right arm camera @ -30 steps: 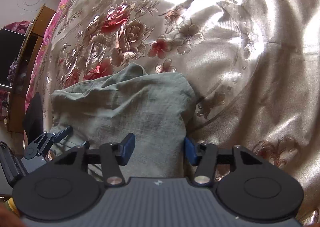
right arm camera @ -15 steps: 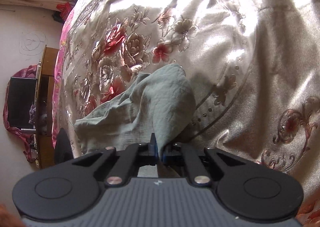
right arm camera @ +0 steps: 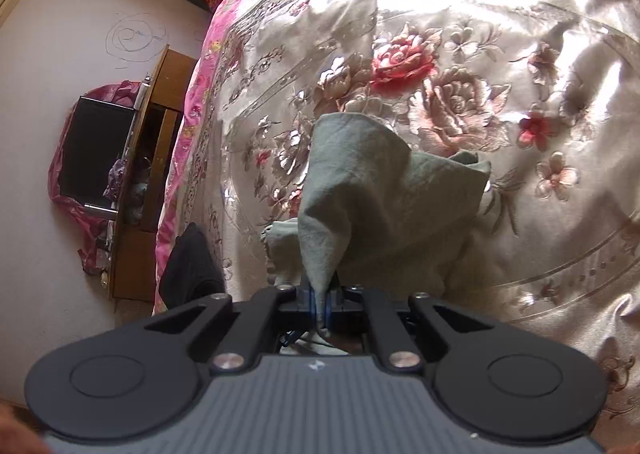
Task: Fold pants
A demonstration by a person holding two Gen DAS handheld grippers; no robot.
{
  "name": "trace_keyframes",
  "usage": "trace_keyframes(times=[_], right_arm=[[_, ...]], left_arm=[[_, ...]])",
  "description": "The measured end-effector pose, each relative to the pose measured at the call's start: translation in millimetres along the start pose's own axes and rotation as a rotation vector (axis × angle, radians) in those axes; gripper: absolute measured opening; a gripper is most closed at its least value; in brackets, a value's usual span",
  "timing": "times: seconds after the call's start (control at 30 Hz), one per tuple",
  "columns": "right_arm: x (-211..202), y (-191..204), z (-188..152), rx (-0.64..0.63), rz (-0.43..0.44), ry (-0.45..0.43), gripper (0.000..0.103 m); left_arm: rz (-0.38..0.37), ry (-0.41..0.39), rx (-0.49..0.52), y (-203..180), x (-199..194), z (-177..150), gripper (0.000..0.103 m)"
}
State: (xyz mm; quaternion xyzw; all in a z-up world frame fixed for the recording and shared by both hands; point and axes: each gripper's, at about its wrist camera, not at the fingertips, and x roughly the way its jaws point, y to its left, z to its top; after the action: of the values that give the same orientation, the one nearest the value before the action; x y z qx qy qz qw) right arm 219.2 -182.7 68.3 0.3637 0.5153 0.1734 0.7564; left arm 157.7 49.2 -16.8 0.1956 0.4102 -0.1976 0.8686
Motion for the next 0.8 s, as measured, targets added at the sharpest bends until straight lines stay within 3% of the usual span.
trace_keyframes(times=[0.23,0.37,0.57,0.8], right_arm=[[79,40,-24,0.013,0.046,0.058,0.007],[124,59,-39,-0.035,0.002,0.12,0.011],[160,65,-51,-0.049,-0.057,0.137,0.012],[164,76,-63,-0.074,-0.066,0.128,0.033]], left_arm=[[0.011,-0.034,-0.08,24,-17,-17,0.073],[0.024,-0.037,-0.12,37,-25,-31,0.073],[0.042,-0.035,-0.177,51,-34,-48,0.073],[0.076,-0.026,-0.177,59,-39,-60,0.073]])
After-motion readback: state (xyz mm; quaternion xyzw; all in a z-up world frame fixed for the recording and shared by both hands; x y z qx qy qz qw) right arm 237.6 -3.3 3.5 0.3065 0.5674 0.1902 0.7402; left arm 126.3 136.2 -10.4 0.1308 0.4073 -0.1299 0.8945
